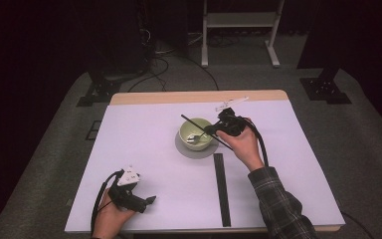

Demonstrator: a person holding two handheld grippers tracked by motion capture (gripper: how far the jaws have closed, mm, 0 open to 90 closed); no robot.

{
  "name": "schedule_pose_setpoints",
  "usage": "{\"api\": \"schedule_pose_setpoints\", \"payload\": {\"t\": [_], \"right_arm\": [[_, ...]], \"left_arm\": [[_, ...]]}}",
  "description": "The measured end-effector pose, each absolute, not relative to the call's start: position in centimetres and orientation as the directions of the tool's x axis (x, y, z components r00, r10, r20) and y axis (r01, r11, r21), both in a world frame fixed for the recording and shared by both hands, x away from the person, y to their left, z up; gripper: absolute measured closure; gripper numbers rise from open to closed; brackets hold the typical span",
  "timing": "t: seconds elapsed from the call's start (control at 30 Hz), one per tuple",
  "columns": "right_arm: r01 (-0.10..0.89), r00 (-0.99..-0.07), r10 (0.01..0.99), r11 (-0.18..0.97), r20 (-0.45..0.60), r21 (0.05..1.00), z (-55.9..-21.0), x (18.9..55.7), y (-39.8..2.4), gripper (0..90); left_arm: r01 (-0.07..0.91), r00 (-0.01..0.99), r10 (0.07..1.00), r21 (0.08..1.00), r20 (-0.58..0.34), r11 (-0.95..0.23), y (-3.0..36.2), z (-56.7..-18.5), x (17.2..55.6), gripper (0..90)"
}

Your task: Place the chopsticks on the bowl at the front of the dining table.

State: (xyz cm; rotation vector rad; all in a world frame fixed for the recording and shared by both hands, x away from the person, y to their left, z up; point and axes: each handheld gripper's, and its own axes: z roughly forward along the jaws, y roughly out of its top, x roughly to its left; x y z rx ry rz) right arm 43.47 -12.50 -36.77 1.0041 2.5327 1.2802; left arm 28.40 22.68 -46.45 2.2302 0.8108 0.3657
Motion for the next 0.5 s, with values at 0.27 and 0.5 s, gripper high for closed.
{"api": "schedule_pose_setpoints", "payload": {"t": [0.27, 0.5], "right_arm": [[0.504, -0.772, 0.61, 0.418, 0.177, 0.755, -37.0, 44.2, -11.2, 85.6], [0.514, -0.771, 0.609, 0.42, 0.188, 0.748, -37.4, 44.7, -10.2, 85.6]], "left_arm": [[0.443, 0.762, 0.647, 0.715, 0.017, -0.541, 22.7, -46.4, 28.4, 0.0], [0.443, 0.761, 0.648, 0.717, 0.016, -0.538, 22.7, -46.5, 28.4, 0.0]]}}
